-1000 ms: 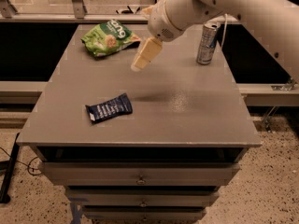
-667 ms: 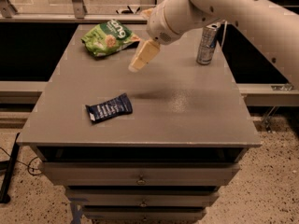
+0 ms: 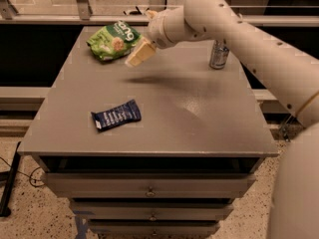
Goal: Move green rice chip bag near rxbar blueberry
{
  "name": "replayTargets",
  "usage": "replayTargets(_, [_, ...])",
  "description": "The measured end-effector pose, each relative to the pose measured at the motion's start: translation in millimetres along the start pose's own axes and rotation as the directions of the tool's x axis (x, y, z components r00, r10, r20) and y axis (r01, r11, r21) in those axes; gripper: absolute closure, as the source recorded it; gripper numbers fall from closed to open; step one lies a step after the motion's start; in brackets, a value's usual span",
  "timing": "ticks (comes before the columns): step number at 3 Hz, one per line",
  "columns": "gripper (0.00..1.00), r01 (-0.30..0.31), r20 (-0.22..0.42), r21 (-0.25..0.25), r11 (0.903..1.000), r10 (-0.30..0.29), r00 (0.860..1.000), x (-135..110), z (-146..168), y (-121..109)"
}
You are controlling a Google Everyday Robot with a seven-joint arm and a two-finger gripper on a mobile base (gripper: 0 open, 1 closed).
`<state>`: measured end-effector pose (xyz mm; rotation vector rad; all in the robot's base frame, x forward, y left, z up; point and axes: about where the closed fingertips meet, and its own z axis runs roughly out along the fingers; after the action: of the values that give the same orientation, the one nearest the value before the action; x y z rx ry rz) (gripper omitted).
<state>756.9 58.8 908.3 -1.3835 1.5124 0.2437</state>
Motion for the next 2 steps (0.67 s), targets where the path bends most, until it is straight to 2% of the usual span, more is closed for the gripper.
replayTargets(1, [0.00,-0.057,0.064,0.038,0.9977,0.054,0.996,0,62,-45])
replayTargets(2, [0.00,-0.085,0.107,0.035,0.9957,0.081,0.991,-6,94,-62])
